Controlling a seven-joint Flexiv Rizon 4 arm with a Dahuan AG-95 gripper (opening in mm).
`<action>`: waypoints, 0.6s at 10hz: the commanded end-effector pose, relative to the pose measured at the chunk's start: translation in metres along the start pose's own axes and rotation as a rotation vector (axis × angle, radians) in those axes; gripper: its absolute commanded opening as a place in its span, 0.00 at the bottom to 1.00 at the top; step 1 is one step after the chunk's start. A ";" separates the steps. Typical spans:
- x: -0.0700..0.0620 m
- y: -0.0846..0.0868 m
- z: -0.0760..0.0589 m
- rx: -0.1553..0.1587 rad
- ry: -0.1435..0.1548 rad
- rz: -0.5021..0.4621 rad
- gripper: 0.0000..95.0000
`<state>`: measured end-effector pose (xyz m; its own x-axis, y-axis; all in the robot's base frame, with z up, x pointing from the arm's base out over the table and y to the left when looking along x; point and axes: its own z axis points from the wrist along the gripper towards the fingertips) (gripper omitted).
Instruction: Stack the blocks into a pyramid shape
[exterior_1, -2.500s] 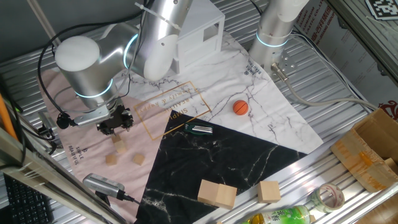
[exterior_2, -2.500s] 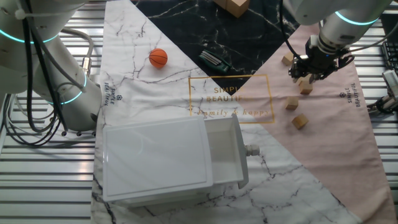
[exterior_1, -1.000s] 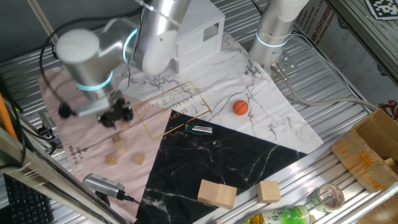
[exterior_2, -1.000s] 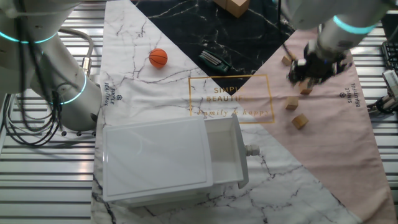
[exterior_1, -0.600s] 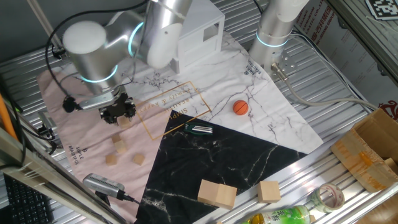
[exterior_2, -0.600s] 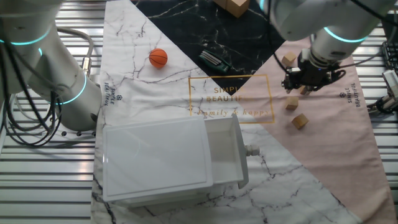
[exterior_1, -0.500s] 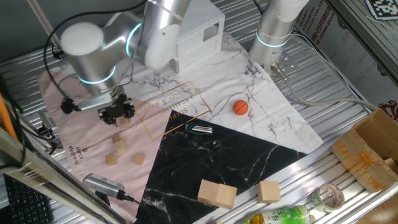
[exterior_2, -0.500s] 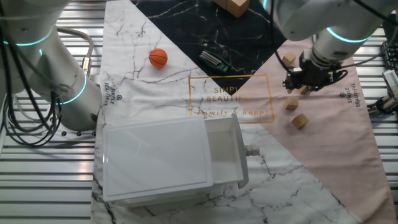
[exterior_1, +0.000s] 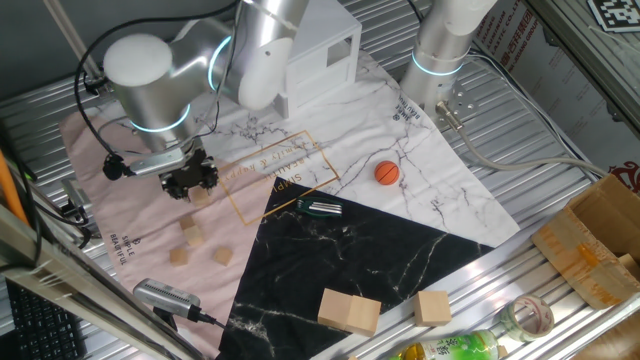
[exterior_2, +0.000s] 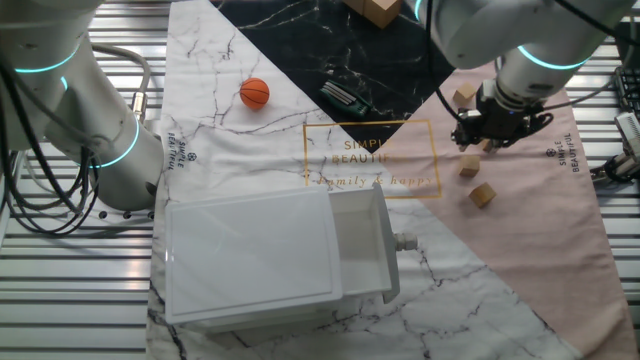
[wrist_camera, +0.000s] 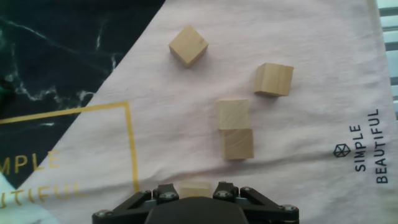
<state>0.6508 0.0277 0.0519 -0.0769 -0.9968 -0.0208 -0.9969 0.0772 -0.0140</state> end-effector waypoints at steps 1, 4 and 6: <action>0.001 -0.001 0.001 0.002 -0.001 -0.003 0.40; 0.002 0.000 0.004 0.005 0.001 -0.007 0.40; 0.003 0.004 0.008 0.013 0.003 -0.005 0.40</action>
<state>0.6460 0.0259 0.0430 -0.0726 -0.9972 -0.0192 -0.9969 0.0731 -0.0280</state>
